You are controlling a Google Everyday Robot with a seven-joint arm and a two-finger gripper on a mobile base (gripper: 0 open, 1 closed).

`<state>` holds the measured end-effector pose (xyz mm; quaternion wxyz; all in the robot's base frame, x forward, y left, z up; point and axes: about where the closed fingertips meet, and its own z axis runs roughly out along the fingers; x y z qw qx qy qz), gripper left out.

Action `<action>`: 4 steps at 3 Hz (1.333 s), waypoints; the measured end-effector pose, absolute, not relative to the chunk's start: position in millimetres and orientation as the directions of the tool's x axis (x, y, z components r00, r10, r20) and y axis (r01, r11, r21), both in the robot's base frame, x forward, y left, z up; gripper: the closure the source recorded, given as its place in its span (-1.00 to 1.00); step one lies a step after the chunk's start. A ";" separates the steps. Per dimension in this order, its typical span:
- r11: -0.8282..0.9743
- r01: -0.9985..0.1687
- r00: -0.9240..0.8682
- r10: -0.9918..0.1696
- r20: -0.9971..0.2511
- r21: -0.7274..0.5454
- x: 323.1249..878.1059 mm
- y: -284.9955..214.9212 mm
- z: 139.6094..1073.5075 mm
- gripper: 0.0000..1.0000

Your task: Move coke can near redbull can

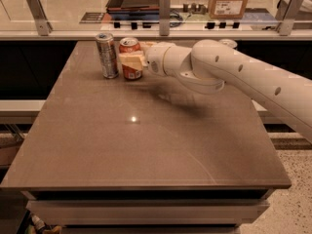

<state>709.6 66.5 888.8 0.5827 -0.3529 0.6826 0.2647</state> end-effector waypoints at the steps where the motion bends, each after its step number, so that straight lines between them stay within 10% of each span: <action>1: 0.608 -0.792 -0.071 -0.173 -0.982 -0.050 709.0 68.7 889.3 -0.26; 3: 0.603 -0.796 -0.068 -0.173 -0.983 -0.051 707.7 73.6 890.4 -1.00; 4: 0.603 -0.796 -0.068 -0.173 -0.983 -0.051 707.7 73.7 890.5 -1.00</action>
Offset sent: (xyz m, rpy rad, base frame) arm -0.0005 0.0018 0.0004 0.0003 -0.0004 0.0026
